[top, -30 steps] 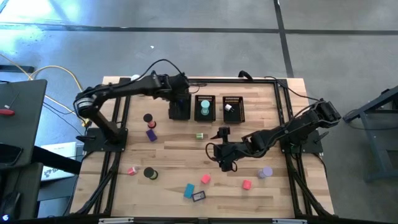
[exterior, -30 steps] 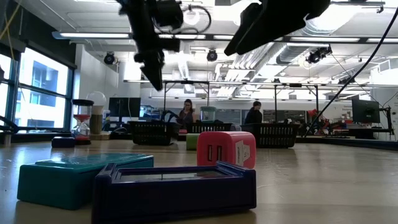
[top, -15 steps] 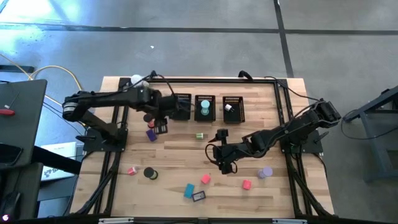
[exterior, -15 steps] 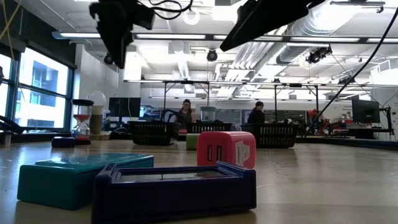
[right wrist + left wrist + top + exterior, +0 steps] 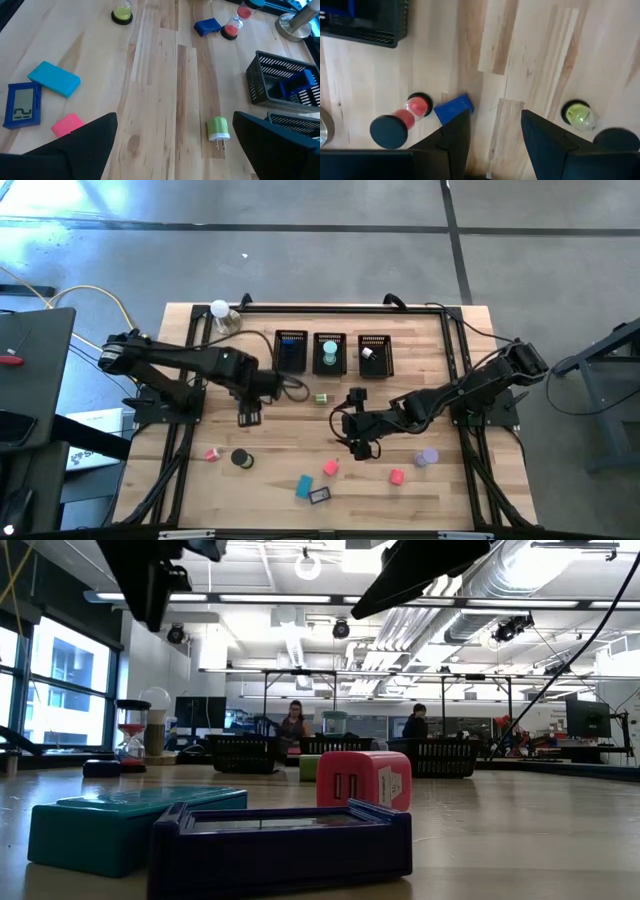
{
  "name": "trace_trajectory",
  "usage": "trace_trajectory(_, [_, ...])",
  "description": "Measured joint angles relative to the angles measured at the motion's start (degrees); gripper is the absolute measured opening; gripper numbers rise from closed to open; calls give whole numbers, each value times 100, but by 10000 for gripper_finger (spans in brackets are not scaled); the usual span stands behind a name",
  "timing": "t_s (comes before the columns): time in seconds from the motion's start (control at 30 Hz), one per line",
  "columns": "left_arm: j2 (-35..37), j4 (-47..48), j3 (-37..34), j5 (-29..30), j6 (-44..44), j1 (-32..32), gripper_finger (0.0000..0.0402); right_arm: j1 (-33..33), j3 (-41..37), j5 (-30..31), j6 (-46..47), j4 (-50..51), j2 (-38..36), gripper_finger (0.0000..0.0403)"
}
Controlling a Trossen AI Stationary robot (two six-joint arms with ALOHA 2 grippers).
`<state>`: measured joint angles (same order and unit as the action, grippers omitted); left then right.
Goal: Pick & Place Office items
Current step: Put the pink hourglass into the middle black bin
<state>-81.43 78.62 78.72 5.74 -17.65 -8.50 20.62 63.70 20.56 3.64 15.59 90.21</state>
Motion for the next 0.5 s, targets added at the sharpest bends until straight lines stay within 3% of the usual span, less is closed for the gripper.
trace_trajectory(0.3, [-4,142,-3,40,-25,-324,165,45,0,2,362,0,0,387])
trace_trajectory(0.5, [-4,721,-21,497,-291,-184,165,160,0,11,564,0,0,387])
